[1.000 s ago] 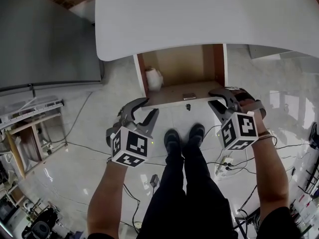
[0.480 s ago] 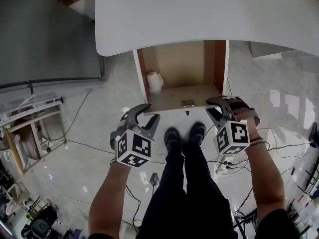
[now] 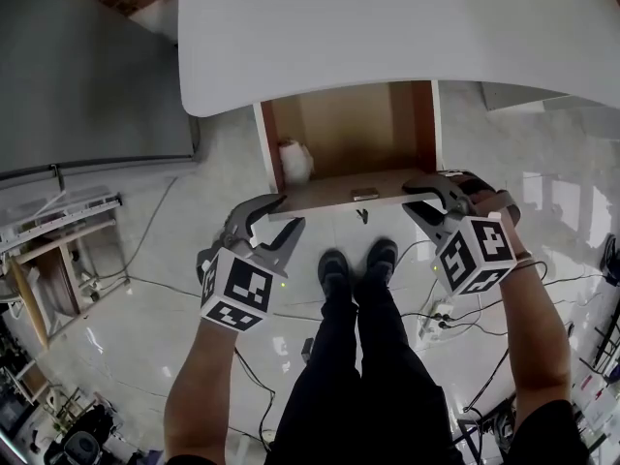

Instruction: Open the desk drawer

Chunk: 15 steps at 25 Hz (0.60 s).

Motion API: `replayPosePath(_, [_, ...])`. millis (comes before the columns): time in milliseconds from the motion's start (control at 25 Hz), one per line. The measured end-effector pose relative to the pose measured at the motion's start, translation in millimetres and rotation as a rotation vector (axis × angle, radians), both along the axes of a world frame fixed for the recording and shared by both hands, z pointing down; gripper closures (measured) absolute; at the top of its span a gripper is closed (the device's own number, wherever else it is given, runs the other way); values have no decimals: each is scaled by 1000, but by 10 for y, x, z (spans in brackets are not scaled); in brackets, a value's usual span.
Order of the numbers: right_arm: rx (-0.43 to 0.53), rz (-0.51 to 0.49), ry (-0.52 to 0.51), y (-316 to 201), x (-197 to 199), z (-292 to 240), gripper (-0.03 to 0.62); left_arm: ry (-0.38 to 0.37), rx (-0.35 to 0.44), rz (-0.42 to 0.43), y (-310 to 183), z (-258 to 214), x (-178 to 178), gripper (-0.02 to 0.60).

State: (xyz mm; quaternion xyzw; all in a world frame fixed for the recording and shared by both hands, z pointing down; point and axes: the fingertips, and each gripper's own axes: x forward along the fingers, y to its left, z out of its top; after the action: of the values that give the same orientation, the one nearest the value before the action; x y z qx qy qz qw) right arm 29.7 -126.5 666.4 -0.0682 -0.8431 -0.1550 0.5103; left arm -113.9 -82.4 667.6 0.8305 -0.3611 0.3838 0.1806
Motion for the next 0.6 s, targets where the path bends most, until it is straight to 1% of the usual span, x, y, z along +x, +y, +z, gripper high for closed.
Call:
replayPosePath(80, [-3, -3, -7, -106, 12, -76, 519, 21, 18, -1, -80, -67, 27, 425])
replayPosePath(280, [49, -1, -11, -324, -25, -226, 517, 39, 72, -46, -286, -203, 4, 420])
replayPosePath(480, [74, 6, -42, -452, -139, -384, 513, 17, 149, -47, -520, -408, -108, 402])
replayPosePath(600, [90, 20, -51, -542, -182, -409, 508, 2, 154, -58, -621, -445, -159, 394])
